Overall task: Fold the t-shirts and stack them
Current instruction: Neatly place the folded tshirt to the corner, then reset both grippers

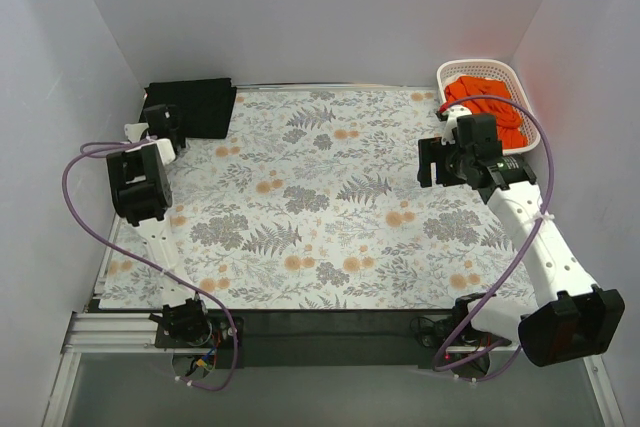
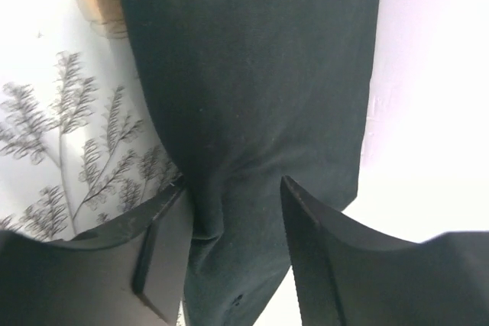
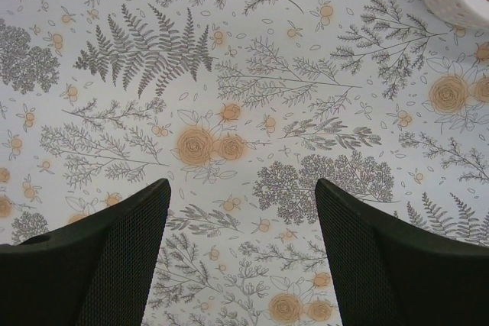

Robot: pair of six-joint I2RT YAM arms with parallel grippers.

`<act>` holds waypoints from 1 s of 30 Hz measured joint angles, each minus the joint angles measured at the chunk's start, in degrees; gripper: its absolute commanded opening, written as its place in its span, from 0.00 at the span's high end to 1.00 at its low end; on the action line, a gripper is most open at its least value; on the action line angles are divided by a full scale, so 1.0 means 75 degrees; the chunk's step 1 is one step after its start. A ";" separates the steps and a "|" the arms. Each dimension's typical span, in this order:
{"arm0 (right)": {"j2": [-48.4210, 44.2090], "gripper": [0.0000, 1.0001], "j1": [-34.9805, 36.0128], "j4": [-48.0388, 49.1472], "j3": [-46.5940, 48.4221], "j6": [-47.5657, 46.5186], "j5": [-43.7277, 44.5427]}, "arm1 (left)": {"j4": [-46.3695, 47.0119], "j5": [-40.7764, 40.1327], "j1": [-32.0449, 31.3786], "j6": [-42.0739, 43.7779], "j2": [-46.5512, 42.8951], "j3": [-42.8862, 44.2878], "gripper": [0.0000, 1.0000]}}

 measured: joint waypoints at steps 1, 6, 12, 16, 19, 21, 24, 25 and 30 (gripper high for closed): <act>-0.0090 0.30 0.0000 0.0000 -0.0003 0.0003 0.0012 | 0.0047 0.0099 0.0023 -0.0003 0.0032 0.0050 0.52; -0.0484 0.30 0.0000 -0.0026 -0.0006 0.0006 0.0087 | 0.0187 0.0557 0.0096 -0.0017 0.0003 0.0017 0.38; -0.0895 0.29 0.0000 -0.0213 -0.0006 0.0012 0.0280 | 0.0044 0.1014 0.0131 -0.0003 -0.1035 -0.1236 0.30; -0.1346 0.26 0.0000 -0.0347 -0.0003 0.0085 0.0405 | -0.0664 0.1282 0.0131 0.0312 -0.2393 -0.2273 0.14; -0.1792 0.20 -0.0003 -0.0455 0.0003 0.0195 0.0504 | -0.1233 0.1422 0.0131 0.0726 -0.3596 -0.2821 0.08; -0.2127 0.16 0.0000 -0.0519 0.0006 0.0289 0.0606 | -0.1617 0.1460 0.0131 0.1154 -0.4535 -0.3194 0.05; -0.2684 0.11 0.0000 -0.0729 0.0020 0.0475 0.0822 | -0.2352 0.1364 0.0131 0.1961 -0.6108 -0.3620 0.05; -0.2882 0.09 0.0000 -0.0807 0.0023 0.0548 0.0906 | -0.2547 0.1352 0.0131 0.2328 -0.6624 -0.3710 0.05; -0.3789 0.02 0.0207 -0.1227 0.0108 0.0883 0.1507 | -0.3754 0.1107 0.0061 0.4004 -0.8926 -0.3762 0.04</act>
